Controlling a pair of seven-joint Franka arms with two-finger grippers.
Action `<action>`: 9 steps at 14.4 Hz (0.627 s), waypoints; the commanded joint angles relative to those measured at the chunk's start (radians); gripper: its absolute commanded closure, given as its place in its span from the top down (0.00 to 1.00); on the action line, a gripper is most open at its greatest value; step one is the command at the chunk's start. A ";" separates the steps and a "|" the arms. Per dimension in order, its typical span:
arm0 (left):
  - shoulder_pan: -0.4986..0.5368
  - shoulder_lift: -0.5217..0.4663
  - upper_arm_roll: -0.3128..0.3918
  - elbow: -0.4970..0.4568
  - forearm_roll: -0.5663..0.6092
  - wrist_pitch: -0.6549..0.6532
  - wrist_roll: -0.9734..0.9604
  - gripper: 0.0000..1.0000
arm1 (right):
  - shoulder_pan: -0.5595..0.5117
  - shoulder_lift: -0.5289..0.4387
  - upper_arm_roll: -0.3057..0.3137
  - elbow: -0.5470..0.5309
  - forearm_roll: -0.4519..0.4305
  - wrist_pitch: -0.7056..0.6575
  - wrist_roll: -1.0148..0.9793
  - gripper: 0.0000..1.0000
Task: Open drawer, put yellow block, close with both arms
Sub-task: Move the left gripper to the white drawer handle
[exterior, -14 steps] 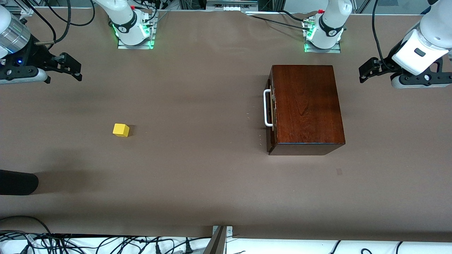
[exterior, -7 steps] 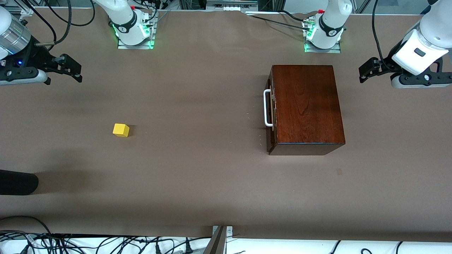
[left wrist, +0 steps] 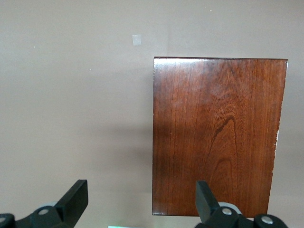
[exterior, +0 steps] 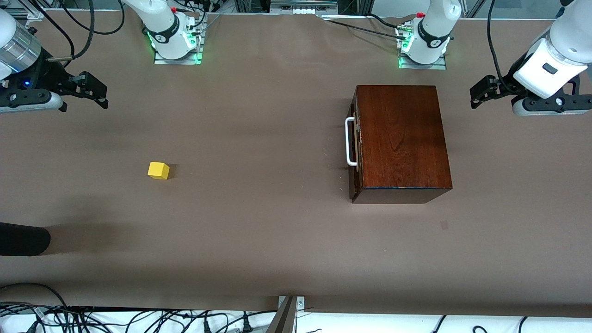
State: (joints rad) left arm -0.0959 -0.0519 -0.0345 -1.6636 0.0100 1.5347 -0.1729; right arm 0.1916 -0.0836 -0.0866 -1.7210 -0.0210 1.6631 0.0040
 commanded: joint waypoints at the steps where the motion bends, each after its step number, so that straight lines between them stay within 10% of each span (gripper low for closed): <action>1: 0.001 0.014 -0.004 0.027 -0.009 -0.008 0.003 1.00 | 0.003 -0.005 0.001 -0.003 -0.016 0.007 0.010 1.00; 9: -0.012 0.050 -0.093 0.034 -0.009 -0.007 -0.065 1.00 | -0.009 0.022 -0.013 -0.015 -0.013 -0.025 0.013 1.00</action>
State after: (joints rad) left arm -0.1044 -0.0288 -0.1026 -1.6636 0.0082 1.5349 -0.2151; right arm 0.1879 -0.0706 -0.0976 -1.7301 -0.0213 1.6487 0.0054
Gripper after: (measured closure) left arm 0.000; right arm 0.000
